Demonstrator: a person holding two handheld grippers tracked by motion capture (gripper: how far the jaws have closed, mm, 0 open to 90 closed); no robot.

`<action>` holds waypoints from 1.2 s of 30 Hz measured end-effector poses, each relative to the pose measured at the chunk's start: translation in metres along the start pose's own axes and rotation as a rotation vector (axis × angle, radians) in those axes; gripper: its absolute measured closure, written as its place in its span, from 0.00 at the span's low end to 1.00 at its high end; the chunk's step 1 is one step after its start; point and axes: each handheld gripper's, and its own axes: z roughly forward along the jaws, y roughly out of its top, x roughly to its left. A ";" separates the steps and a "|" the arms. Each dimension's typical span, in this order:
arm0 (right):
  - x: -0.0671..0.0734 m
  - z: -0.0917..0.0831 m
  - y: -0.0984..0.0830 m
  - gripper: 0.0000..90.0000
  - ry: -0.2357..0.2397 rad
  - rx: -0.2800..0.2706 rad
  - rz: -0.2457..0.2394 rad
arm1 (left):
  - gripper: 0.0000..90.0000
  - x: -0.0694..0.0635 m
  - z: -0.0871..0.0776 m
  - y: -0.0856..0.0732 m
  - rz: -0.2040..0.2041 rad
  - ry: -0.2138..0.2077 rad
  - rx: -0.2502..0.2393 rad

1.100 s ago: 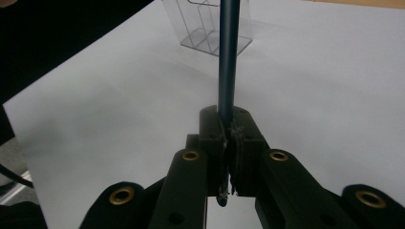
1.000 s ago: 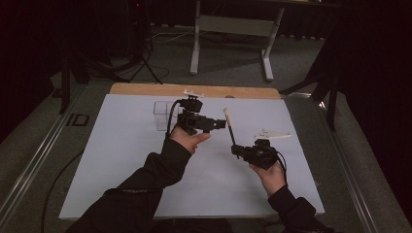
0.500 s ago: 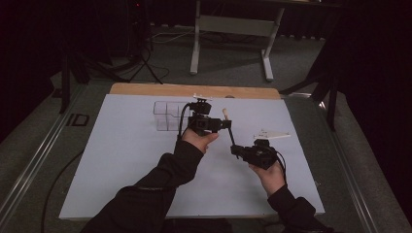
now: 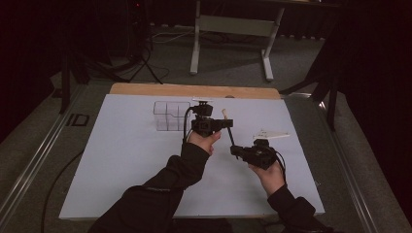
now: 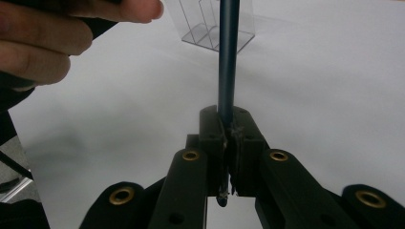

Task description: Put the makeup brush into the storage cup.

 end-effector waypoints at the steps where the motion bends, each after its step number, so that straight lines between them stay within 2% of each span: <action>1: 0.000 0.000 0.000 0.95 0.001 0.002 0.001 | 0.92 0.000 0.000 -0.001 -0.004 -0.013 -0.006; 7: 0.000 -0.001 0.001 0.95 -0.007 0.008 -0.002 | 0.93 -0.003 0.000 -0.003 0.009 -0.028 -0.024; 11: 0.000 -0.001 0.002 0.94 -0.007 0.009 -0.015 | 0.93 -0.007 -0.001 -0.004 0.042 -0.027 -0.045; 13: 0.001 -0.002 0.003 0.92 -0.019 0.012 -0.026 | 0.93 -0.009 -0.001 -0.003 0.080 -0.034 -0.042; 14: 0.002 -0.002 0.004 0.90 -0.034 0.011 -0.038 | 0.93 -0.009 -0.002 -0.003 0.091 -0.041 -0.056; 16: 0.002 -0.002 0.004 0.81 -0.040 0.029 -0.055 | 0.93 -0.012 -0.004 -0.001 0.142 -0.031 -0.054; 18: 0.001 -0.001 0.004 0.74 -0.052 0.039 -0.062 | 0.93 -0.012 -0.008 0.001 0.155 -0.028 -0.054; 19: 0.001 0.000 0.004 0.71 -0.041 0.052 -0.057 | 0.93 -0.012 -0.010 0.002 0.159 -0.028 -0.060; 23: 0.003 0.003 0.003 0.60 -0.047 0.083 -0.088 | 0.93 -0.013 -0.019 0.007 0.172 -0.027 -0.059; 27: 0.007 0.007 0.003 0.52 -0.033 0.105 -0.126 | 0.93 -0.012 -0.028 0.010 0.201 -0.025 -0.068; 31: 0.009 0.010 0.003 0.42 -0.029 0.128 -0.141 | 0.93 -0.011 -0.039 0.014 0.213 0.006 -0.082; 34: 0.010 0.013 0.001 0.41 -0.037 0.157 -0.161 | 0.93 -0.011 -0.048 0.019 0.231 0.009 -0.101; 35: 0.010 0.014 0.001 0.41 -0.040 0.166 -0.157 | 0.93 -0.011 -0.050 0.020 0.241 0.002 -0.103; 36: 0.010 0.016 0.000 0.41 -0.037 0.177 -0.150 | 0.93 -0.011 -0.053 0.021 0.254 0.013 -0.112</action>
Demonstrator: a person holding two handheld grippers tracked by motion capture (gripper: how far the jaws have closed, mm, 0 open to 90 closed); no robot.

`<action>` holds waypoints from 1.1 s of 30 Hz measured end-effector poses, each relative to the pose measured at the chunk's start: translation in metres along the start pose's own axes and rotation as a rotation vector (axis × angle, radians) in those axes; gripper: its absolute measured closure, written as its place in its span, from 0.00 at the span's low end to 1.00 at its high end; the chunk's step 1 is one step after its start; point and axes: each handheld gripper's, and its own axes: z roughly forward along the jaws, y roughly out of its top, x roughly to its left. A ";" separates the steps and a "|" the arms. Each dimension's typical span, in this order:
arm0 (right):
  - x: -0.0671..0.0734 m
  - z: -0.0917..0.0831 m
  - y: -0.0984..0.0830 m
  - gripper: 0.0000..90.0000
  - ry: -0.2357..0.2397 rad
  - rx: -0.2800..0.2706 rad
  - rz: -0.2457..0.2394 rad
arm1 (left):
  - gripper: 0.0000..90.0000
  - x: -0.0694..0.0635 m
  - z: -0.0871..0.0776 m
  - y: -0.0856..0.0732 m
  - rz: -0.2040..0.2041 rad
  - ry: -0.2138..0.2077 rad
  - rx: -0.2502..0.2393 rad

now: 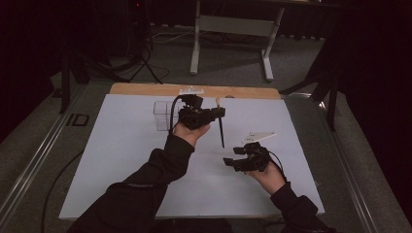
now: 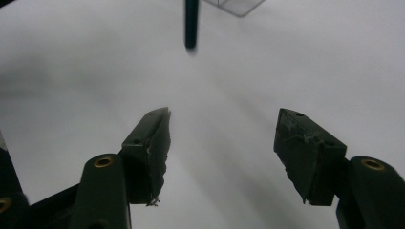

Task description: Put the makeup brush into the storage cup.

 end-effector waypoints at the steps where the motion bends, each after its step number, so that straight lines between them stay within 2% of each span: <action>1: 0.000 0.001 0.000 0.39 0.000 0.009 0.000 | 0.93 0.000 -0.002 0.001 0.012 0.003 0.001; 8: 0.003 0.006 -0.001 0.20 -0.040 0.074 -0.019 | 0.93 0.012 -0.016 0.006 0.009 0.054 -0.006; 9: 0.003 0.007 -0.001 0.18 -0.040 0.084 -0.023 | 0.93 0.014 -0.019 0.007 0.010 0.050 -0.005; 10: 0.002 0.008 -0.002 0.15 -0.039 0.100 -0.026 | 0.93 0.015 -0.021 0.008 0.024 0.052 -0.012; 11: 0.002 0.008 -0.003 0.14 -0.043 0.108 -0.031 | 0.93 0.014 -0.023 0.008 0.049 0.076 -0.014; 12: 0.003 0.008 -0.003 0.14 -0.055 0.112 -0.033 | 0.93 0.015 -0.024 0.009 0.058 0.079 -0.011; 15: 0.002 0.007 -0.003 0.14 -0.055 0.126 -0.027 | 0.93 0.020 -0.031 0.011 0.041 0.095 -0.011; 21: -0.001 0.007 -0.004 0.12 -0.057 0.168 -0.032 | 0.93 0.031 -0.047 0.017 0.052 0.136 -0.033; 26: -0.003 0.007 -0.003 0.12 -0.094 0.188 -0.038 | 0.93 0.041 -0.064 0.025 0.054 0.181 -0.058; 29: -0.004 0.007 -0.004 0.12 -0.107 0.197 -0.035 | 0.93 0.045 -0.072 0.030 0.072 0.207 -0.073; 33: -0.004 0.006 -0.004 0.12 -0.118 0.211 -0.034 | 0.93 0.050 -0.080 0.036 0.109 0.269 -0.089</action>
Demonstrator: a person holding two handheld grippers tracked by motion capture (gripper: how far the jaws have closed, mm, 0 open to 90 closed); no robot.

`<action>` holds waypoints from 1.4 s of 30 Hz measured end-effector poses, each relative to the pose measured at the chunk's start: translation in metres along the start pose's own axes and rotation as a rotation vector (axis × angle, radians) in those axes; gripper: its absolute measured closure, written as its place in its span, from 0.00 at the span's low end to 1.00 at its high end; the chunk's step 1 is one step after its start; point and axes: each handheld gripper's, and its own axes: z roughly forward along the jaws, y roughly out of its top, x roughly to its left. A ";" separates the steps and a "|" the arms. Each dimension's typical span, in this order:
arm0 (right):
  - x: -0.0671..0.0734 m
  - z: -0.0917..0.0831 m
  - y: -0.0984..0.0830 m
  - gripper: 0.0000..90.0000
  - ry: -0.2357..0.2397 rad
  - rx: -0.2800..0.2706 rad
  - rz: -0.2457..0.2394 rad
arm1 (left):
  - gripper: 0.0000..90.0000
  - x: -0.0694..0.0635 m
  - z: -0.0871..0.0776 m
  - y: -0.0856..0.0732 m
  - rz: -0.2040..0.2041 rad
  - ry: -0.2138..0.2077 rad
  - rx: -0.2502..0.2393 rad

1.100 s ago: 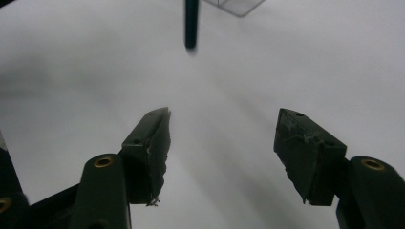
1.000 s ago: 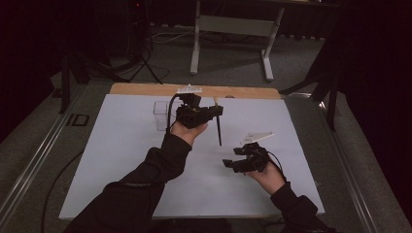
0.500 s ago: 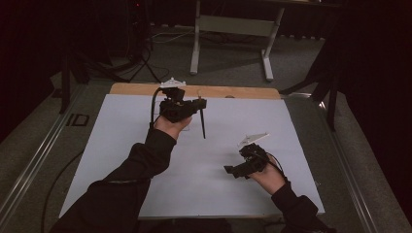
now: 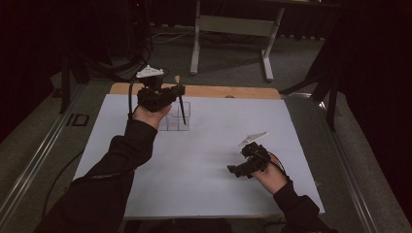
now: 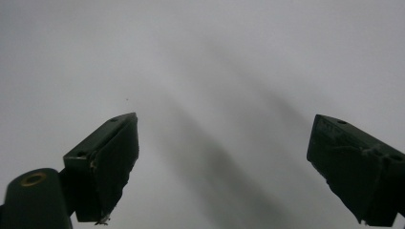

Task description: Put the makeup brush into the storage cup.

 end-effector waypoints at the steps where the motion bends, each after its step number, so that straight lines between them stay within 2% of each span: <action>1: 0.000 0.000 0.000 0.12 0.000 0.002 0.002 | 0.93 0.002 0.000 0.001 0.004 0.009 -0.004; 4: -0.001 -0.001 0.000 0.12 -0.010 0.000 0.001 | 0.93 0.009 -0.001 0.005 0.005 0.034 -0.018; 8: -0.002 -0.003 0.000 0.12 -0.011 0.001 0.009 | 0.93 0.015 0.001 0.008 0.029 0.070 -0.041; 12: -0.002 -0.003 0.000 0.12 -0.021 -0.001 0.007 | 0.93 0.017 0.006 0.008 0.044 0.077 -0.048; 16: -0.003 -0.004 0.000 0.12 -0.017 0.000 0.014 | 0.93 0.018 0.013 0.007 0.103 0.102 -0.061; 21: -0.003 -0.004 -0.001 0.12 -0.014 -0.002 0.019 | 0.93 0.023 0.017 0.008 0.121 0.118 -0.089; 25: -0.004 -0.004 0.000 0.12 -0.014 -0.005 0.019 | 0.93 0.024 0.022 0.009 0.156 0.148 -0.106; 27: -0.004 -0.005 0.000 0.12 -0.012 -0.008 0.021 | 0.93 0.025 0.024 0.008 0.159 0.146 -0.117; 29: -0.005 -0.005 -0.001 0.12 -0.015 -0.012 0.024 | 0.93 0.025 0.027 0.006 0.197 0.162 -0.113; 31: -0.005 -0.005 -0.001 0.12 -0.019 -0.011 0.026 | 0.93 0.027 0.029 0.005 0.193 0.172 -0.112; 37: -0.005 -0.004 -0.001 0.12 -0.015 -0.003 0.022 | 0.93 0.033 0.037 -0.003 0.230 0.195 -0.118; 40: -0.006 -0.003 -0.001 0.12 -0.011 -0.009 0.023 | 0.93 0.037 0.041 -0.008 0.224 0.201 -0.121; 42: -0.007 -0.002 -0.002 0.12 -0.010 -0.003 0.029 | 0.93 0.039 0.043 -0.010 0.203 0.212 -0.120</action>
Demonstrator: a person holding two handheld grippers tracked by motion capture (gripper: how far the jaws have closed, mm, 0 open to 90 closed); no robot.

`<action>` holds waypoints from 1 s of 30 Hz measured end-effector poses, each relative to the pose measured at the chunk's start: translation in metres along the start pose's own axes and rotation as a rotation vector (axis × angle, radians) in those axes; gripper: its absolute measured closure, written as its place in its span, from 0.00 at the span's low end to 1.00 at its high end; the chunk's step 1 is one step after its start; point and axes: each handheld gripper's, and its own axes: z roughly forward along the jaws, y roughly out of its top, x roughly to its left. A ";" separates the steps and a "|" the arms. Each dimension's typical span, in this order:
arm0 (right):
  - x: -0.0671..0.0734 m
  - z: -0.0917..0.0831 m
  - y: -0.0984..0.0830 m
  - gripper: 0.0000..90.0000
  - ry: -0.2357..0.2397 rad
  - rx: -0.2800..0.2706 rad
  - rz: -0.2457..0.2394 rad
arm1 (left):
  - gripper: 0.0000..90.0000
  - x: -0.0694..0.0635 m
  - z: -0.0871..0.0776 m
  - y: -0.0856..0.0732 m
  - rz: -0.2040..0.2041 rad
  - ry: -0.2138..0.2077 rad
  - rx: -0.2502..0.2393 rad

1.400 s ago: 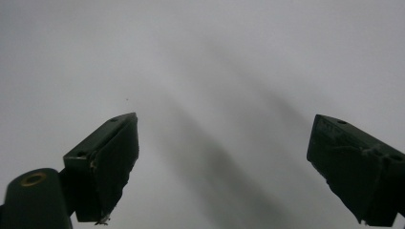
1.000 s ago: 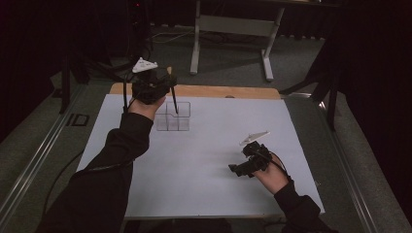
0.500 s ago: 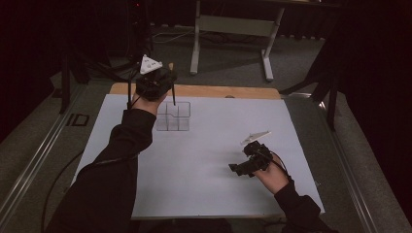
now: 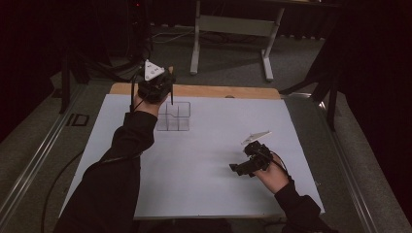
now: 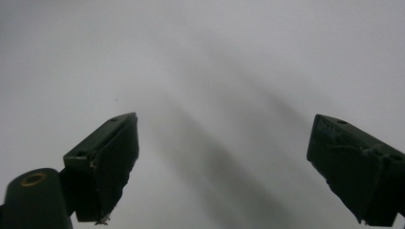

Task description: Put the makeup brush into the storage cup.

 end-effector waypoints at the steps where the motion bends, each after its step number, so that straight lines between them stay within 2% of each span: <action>1: 0.000 0.000 0.000 0.12 -0.002 0.000 0.001 | 0.93 0.000 0.001 -0.001 -0.008 0.000 0.004; 4: 0.000 0.000 0.000 0.12 -0.004 0.001 0.001 | 0.93 0.001 0.005 -0.005 -0.032 0.003 0.014; 10: 0.001 0.001 0.000 0.12 0.000 0.004 -0.003 | 0.93 0.001 0.012 -0.013 -0.031 0.045 0.047; 13: 0.000 0.001 0.000 0.12 0.000 0.000 -0.007 | 0.93 0.003 0.015 -0.018 -0.057 0.053 0.051; 18: 0.000 0.001 -0.001 0.12 0.001 0.003 -0.004 | 0.93 0.006 0.019 -0.025 -0.092 0.043 0.050; 20: 0.000 0.001 0.000 0.12 0.003 0.002 -0.006 | 0.93 0.006 0.021 -0.026 -0.082 0.048 0.060; 25: 0.001 0.002 0.000 0.12 0.002 0.006 -0.008 | 0.93 0.007 0.025 -0.032 -0.107 0.045 0.070; 30: 0.001 0.002 -0.001 0.12 -0.001 0.006 -0.008 | 0.93 0.007 0.030 -0.038 -0.114 0.053 0.092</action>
